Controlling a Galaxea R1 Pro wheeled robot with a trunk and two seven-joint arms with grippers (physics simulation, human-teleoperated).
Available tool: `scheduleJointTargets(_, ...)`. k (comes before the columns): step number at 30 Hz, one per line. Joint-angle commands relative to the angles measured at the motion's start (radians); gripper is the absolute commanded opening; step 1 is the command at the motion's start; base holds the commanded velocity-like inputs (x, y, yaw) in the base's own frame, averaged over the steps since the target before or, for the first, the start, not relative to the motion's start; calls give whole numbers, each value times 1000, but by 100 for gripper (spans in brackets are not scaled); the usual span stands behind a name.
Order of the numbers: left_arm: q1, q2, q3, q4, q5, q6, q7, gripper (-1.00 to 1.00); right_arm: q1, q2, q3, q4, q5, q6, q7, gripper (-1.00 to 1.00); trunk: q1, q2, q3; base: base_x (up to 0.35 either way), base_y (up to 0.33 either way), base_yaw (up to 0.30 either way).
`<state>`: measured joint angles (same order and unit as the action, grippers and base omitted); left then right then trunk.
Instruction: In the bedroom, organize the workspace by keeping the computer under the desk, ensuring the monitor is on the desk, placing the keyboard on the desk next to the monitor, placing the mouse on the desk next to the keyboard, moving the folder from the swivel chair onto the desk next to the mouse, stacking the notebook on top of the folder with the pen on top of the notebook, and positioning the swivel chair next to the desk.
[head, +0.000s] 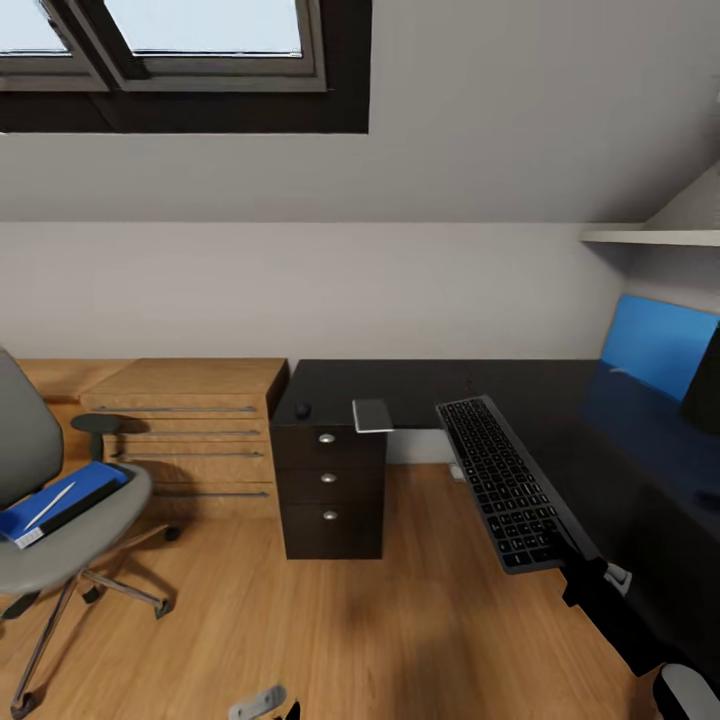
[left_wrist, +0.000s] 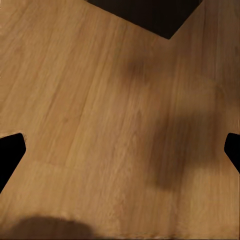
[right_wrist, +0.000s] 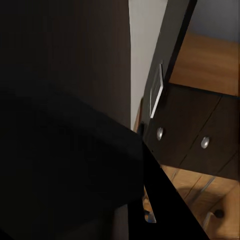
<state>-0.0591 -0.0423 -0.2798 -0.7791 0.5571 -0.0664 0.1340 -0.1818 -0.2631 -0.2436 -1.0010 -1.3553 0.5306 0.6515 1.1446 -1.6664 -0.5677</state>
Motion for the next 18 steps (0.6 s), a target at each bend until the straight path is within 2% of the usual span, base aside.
scheduleJointTargets(1,-1,1,-6,0,10,-6,7,100,-1,0,-1,0,-12,10,2,-100,-1,-1,-1,-326,-67,0)
scheduleJointTargets(5,-1,1,-6,0,11,-6,7,100,-1,-1,1,-1,-11,11,2,-100,-1,-1,-1,-209,-35,0)
scheduleJointTargets(10,-1,1,-6,0,11,-6,7,100,-1,-1,2,-4,-11,11,1,-100,-1,-1,-1,-53,-8,0)
scheduleJointTargets(18,-1,1,-5,2,13,-6,7,100,-1,0,3,-6,-11,12,2,-100,-31,55,24,-7,-1,0)
